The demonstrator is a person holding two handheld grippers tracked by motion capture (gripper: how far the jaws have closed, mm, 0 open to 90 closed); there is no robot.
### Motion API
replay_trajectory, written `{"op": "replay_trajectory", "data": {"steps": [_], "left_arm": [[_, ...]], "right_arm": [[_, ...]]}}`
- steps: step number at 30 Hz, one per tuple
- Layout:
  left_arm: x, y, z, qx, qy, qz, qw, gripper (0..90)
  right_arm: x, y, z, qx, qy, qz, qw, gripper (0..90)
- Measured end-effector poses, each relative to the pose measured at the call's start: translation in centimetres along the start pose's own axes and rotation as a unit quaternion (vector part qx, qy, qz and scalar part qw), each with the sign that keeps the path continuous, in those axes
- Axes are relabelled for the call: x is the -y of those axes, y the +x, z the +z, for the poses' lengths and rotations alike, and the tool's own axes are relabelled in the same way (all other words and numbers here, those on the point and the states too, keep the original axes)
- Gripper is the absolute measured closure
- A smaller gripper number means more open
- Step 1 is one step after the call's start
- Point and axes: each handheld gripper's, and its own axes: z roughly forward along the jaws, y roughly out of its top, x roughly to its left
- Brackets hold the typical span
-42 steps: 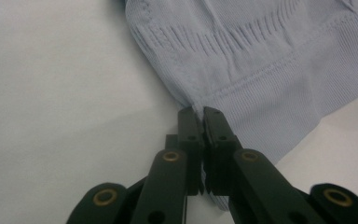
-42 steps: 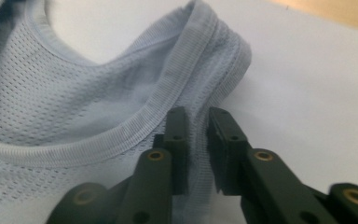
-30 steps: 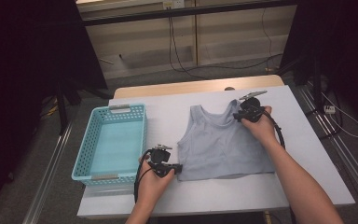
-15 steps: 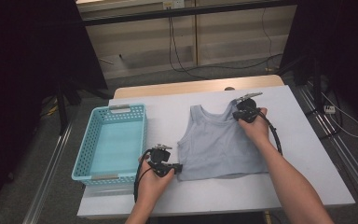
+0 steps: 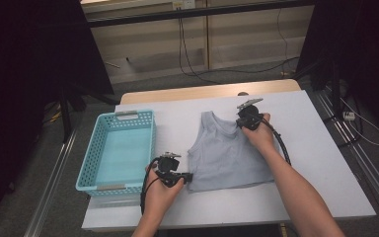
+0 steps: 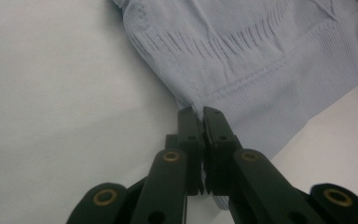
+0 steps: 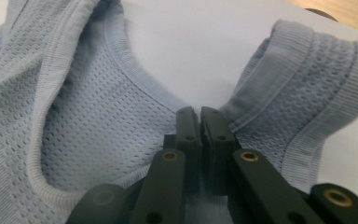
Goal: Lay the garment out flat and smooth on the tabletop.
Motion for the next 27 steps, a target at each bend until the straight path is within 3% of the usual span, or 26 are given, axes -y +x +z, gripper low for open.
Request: {"op": "replay_trajectory", "data": {"steps": [2,8,10,14,18,21,27], "left_arm": [[0.0,0.0,0.0,0.001,0.002,0.002,1.0000,87.1],[-0.1,-0.1,-0.1,-0.001,-0.006,0.003,1.0000,85.8],[-0.3,-0.1,-0.3,-0.007,-0.015,0.007,0.9998,79.0],[-0.8,-0.2,-0.7,0.002,-0.026,0.013,0.9996,71.7],[-1.8,-0.4,-1.0,0.012,-0.049,0.021,0.9985,56.0],[-2.8,-0.7,-0.9,0.008,-0.059,0.034,0.9976,45.6],[-4.5,-0.7,-0.4,0.018,-0.070,0.057,0.9957,34.6]], "right_arm": [[0.0,-0.2,-0.1,-0.005,-0.004,0.005,1.0000,83.7],[-0.1,-0.4,-1.7,-0.005,-0.015,0.010,0.9998,58.1],[-0.1,-0.5,-2.7,-0.011,-0.032,0.008,0.9994,56.0],[0.3,-0.7,-4.8,-0.022,-0.050,0.023,0.9982,42.0],[1.3,-0.2,-6.5,-0.040,-0.066,0.025,0.9967,30.8],[2.3,0.4,-7.3,-0.060,-0.074,0.029,0.9950,27.8],[4.1,1.5,-8.8,-0.073,-0.085,0.028,0.9933,19.4]]}}
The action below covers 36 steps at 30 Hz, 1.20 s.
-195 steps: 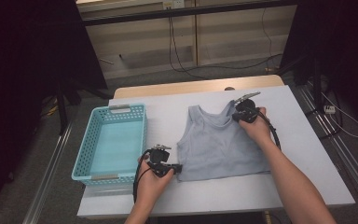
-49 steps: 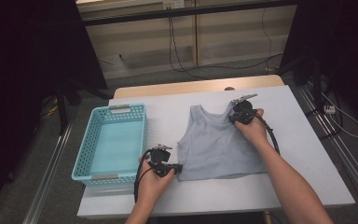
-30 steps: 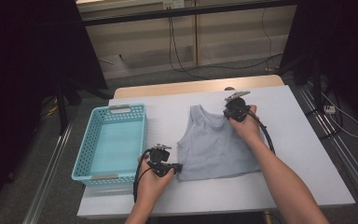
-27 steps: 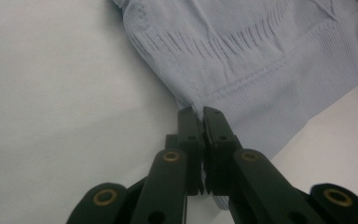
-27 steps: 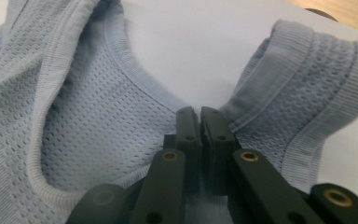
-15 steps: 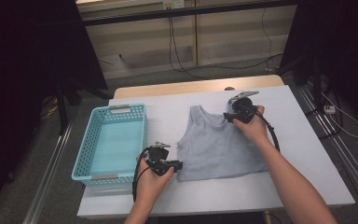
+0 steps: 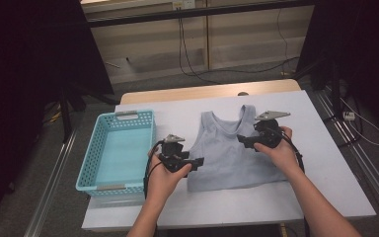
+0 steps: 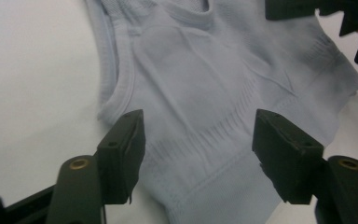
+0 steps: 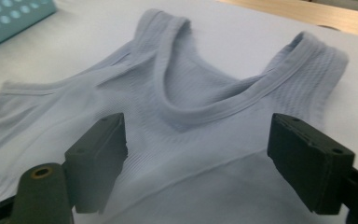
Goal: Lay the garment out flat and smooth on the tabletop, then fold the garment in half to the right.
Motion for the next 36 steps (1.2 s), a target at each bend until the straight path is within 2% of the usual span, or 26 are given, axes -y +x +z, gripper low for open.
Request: {"op": "replay_trajectory", "data": {"steps": [2,5,10,12,17,19,20,22,25,36], "left_arm": [[-0.1,0.2,0.3,0.002,0.001,0.008,1.0000,30.9],[-0.1,0.3,0.6,-0.007,0.005,0.020,0.9998,24.1],[-0.2,0.5,0.4,-0.021,-0.008,0.023,0.9995,18.4],[-0.2,0.7,0.4,-0.013,-0.005,0.021,0.9997,17.6],[0.0,1.0,0.6,-0.017,0.003,0.028,0.9995,16.0],[0.0,1.1,0.5,-0.016,0.001,0.032,0.9994,15.9],[0.0,1.1,0.5,-0.016,-0.004,0.027,0.9995,15.9],[-0.2,1.3,0.2,-0.016,0.000,0.033,0.9993,15.7],[-0.2,1.4,0.0,-0.018,-0.009,0.026,0.9995,15.5],[0.0,1.8,-0.3,-0.026,-0.011,0.020,0.9994,14.9]], "right_arm": [[0.4,0.5,-0.5,-0.008,-0.001,0.001,1.0000,18.0],[1.1,1.3,-1.4,-0.018,-0.019,0.004,0.9996,17.9],[1.9,2.6,-2.2,-0.040,-0.040,0.000,0.9984,17.5],[2.1,3.1,-2.1,-0.051,-0.034,-0.006,0.9981,16.3],[2.6,3.6,-2.0,-0.064,-0.029,-0.010,0.9975,15.3],[2.8,3.8,-2.0,-0.064,-0.026,-0.012,0.9975,14.6],[2.8,3.9,-2.0,-0.065,-0.026,-0.012,0.9975,14.4],[2.8,4.1,-2.0,-0.067,-0.027,-0.013,0.9973,14.2],[2.9,4.6,-2.0,-0.077,-0.027,-0.015,0.9966,12.7],[3.1,7.0,-1.4,-0.101,-0.018,-0.050,0.9934,10.8]]}}
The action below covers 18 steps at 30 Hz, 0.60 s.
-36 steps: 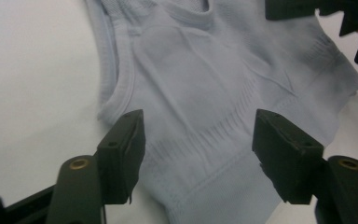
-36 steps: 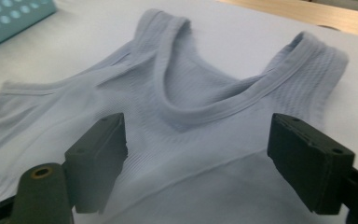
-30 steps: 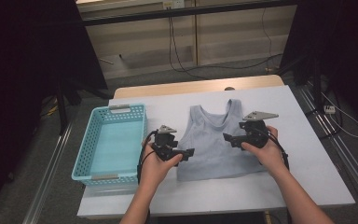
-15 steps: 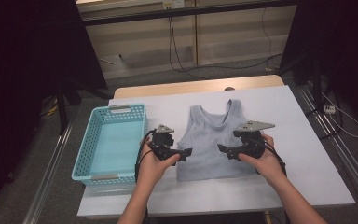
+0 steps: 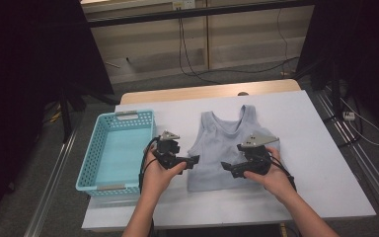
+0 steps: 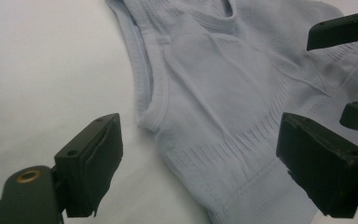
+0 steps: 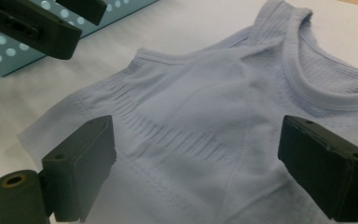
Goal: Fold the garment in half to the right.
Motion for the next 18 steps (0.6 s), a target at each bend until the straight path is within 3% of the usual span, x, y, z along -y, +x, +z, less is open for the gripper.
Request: {"op": "replay_trajectory", "data": {"steps": [18], "left_arm": [[0.2,0.6,-0.3,-0.010,-0.001,-0.009,0.9999,14.8]], "right_arm": [[0.0,2.6,1.7,-0.035,0.008,-0.026,0.9990,10.2]]}}
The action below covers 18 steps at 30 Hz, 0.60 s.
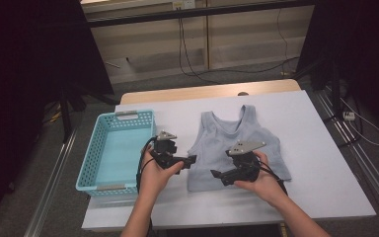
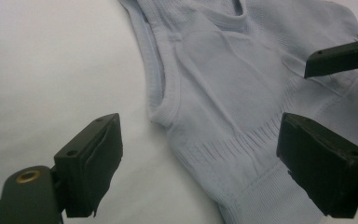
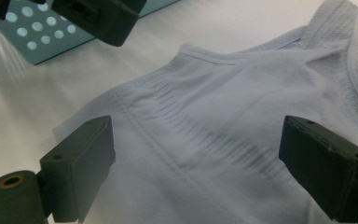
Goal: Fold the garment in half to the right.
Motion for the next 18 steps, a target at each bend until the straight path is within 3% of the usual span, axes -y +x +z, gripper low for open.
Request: {"op": "replay_trajectory", "data": {"steps": [11,18], "left_arm": [[0.0,0.2,-0.1,-0.001,0.004,0.003,1.0000,14.7],[0.2,0.2,-0.2,-0.007,0.006,0.003,0.9999,14.7]], "right_arm": [[-0.1,1.2,0.8,-0.015,0.005,-0.014,0.9998,10.5],[-0.5,1.9,1.2,-0.036,0.002,-0.024,0.9991,18.5]]}}
